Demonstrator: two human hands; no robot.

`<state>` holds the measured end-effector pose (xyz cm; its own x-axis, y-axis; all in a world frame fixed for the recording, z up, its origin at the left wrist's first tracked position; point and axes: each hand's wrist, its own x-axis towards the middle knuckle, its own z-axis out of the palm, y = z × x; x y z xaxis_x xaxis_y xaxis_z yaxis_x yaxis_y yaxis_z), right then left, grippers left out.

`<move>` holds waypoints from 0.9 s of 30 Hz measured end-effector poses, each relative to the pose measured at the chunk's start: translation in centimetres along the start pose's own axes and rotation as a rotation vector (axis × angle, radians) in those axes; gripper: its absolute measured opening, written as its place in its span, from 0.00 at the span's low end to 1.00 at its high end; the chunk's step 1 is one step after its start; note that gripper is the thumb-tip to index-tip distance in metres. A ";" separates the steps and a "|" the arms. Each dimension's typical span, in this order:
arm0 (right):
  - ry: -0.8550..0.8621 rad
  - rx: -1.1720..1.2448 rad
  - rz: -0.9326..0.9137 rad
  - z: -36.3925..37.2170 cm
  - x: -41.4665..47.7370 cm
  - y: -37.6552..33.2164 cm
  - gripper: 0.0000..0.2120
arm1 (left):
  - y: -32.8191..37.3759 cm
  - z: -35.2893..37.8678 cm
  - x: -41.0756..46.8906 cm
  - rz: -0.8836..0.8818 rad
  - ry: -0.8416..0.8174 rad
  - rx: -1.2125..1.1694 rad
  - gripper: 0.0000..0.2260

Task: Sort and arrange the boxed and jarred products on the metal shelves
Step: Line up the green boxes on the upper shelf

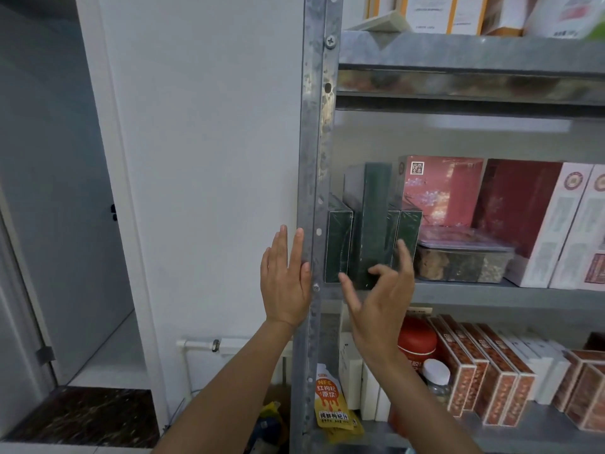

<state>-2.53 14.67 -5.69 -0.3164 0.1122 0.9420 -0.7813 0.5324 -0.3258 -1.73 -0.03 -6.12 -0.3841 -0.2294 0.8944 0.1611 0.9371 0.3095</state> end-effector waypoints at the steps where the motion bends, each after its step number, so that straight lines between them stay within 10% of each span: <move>1: -0.013 0.027 0.054 0.1 -0.5 0.0 0.18 | 0.2 -0.1 0.0 -0.009 -0.008 0.004 0.23; 17: 0.015 0.228 0.212 -3.4 -1.9 -2.0 0.31 | 0.9 -1.8 -0.2 -0.021 -0.118 0.304 0.31; 22: 0.109 0.409 0.212 -6.3 -4.0 -1.5 0.30 | 2.0 -3.7 1.3 0.269 0.015 0.402 0.32; 27: 0.137 0.404 0.211 -9.0 -3.9 -1.0 0.28 | 6.1 -5.7 6.9 0.474 -0.227 0.623 0.52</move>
<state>4.27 21.24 -8.29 -0.4383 0.3071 0.8447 -0.8627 0.1200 -0.4912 1.80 2.65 3.75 -0.5878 0.2250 0.7771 -0.1566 0.9107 -0.3821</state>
